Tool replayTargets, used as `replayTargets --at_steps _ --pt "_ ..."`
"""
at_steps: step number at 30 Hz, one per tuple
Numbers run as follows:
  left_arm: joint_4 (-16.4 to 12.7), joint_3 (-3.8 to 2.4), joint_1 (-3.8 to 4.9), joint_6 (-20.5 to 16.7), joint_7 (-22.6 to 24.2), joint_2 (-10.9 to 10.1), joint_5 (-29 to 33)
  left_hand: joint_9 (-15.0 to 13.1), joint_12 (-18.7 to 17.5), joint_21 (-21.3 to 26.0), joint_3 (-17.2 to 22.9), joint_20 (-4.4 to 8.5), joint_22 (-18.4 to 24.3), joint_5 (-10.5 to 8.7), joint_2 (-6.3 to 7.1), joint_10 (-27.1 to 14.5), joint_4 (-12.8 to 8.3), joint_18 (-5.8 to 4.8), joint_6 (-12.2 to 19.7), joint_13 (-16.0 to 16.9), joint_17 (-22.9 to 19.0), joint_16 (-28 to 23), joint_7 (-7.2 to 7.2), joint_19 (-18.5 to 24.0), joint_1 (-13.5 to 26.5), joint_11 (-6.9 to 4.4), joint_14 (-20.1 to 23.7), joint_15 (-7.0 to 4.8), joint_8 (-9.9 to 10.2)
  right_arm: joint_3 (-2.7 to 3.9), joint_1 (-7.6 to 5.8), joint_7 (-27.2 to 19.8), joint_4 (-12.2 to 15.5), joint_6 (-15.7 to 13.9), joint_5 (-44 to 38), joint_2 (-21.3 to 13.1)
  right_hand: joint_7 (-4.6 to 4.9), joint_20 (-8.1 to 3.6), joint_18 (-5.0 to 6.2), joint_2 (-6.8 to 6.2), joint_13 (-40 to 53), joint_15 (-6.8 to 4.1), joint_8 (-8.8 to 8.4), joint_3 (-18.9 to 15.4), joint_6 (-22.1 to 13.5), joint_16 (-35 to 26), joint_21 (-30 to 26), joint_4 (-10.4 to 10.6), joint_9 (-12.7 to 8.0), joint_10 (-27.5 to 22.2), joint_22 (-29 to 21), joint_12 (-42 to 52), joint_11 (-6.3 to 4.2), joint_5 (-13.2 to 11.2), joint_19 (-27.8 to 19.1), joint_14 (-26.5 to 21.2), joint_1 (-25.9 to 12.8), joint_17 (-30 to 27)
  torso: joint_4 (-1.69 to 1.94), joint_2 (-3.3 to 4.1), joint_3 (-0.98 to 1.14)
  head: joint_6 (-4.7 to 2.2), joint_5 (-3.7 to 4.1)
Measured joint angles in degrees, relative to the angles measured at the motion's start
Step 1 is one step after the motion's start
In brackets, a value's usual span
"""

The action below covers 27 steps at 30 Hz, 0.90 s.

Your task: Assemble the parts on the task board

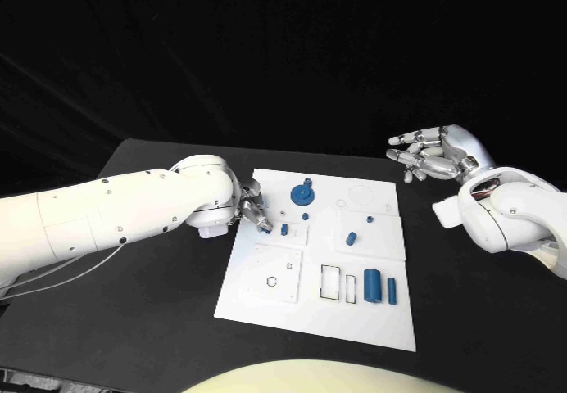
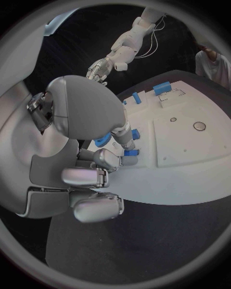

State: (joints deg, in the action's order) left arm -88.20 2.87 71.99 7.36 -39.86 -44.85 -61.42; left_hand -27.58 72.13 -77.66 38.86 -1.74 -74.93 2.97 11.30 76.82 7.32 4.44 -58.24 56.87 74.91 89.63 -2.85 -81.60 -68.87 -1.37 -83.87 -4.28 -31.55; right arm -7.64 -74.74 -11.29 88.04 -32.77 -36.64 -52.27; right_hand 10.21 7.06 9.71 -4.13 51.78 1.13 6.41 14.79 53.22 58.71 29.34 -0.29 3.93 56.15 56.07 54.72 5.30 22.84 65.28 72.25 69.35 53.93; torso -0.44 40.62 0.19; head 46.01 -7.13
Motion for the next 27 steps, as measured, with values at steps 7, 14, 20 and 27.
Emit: replayTargets --at_steps 7,14,20,27 --pt "0.2 -0.03 0.06 0.3 -0.3 0.3 0.1 0.0 1.1 -0.6 0.3 0.21 0.0 -0.01 -0.90 0.6 -0.3 0.00 0.0 1.6 0.0 0.0 0.01 -0.2 0.9 -0.40 -0.2 -0.15 -0.6 0.00 0.00 0.0 0.1 0.0 0.0 0.0 0.00 0.00 0.00 0.20 0.0 0.00 0.00 0.0 0.0 0.0 0.0 0.0 0.0 0.0 0.0 0.0 0.00 0.0 0.0 0.0 0.2 0.0 0.02 -0.01 -0.02 -0.01 0.02" --pt "0.4 -0.03 0.08 0.3 -0.5 0.6 0.0 -0.1 2.4 -1.2 1.1 0.21 0.0 -0.03 -1.47 1.3 -1.1 0.00 -0.2 3.9 0.0 0.0 0.02 -0.6 2.5 -0.26 -0.2 -0.26 -0.8 0.00 0.00 0.0 0.2 0.0 0.0 0.0 0.00 0.00 0.00 0.20 -0.1 0.00 0.00 0.0 0.0 -0.2 0.0 0.0 0.0 0.0 0.0 0.0 0.01 0.2 0.0 0.0 0.2 -0.1 0.03 -0.01 -0.03 -0.11 0.02" --pt "0.5 -0.03 0.10 0.2 -0.5 0.7 -0.1 -0.2 3.6 -1.6 2.4 0.42 0.0 -0.05 -1.73 2.1 -2.5 0.00 -0.8 6.1 0.0 0.0 0.31 -0.8 4.3 -0.43 -0.2 -0.62 -1.3 0.00 0.00 0.0 0.2 0.0 0.0 0.0 -0.01 0.00 0.01 -0.04 -0.4 0.02 0.24 0.0 0.0 -0.2 -0.2 0.0 0.0 -0.2 -0.2 0.0 0.22 1.1 0.0 0.0 0.4 -0.1 0.03 0.00 -0.03 -0.05 0.02" --pt "0.5 -0.03 0.10 0.2 -0.6 0.8 -0.2 -0.1 4.4 -1.9 3.1 0.50 0.0 -0.07 -1.95 2.6 -3.1 0.01 -1.3 8.0 0.0 0.0 0.61 -1.2 5.6 -0.55 -0.2 -0.64 -1.5 0.00 0.00 -0.1 0.2 0.0 0.0 0.0 0.20 0.00 0.01 0.18 -0.6 0.21 0.45 0.0 -0.2 -0.2 -0.2 0.0 0.0 -0.2 -0.3 0.0 0.21 1.9 0.0 -0.2 0.7 -0.2 0.03 0.01 -0.03 0.03 0.06"
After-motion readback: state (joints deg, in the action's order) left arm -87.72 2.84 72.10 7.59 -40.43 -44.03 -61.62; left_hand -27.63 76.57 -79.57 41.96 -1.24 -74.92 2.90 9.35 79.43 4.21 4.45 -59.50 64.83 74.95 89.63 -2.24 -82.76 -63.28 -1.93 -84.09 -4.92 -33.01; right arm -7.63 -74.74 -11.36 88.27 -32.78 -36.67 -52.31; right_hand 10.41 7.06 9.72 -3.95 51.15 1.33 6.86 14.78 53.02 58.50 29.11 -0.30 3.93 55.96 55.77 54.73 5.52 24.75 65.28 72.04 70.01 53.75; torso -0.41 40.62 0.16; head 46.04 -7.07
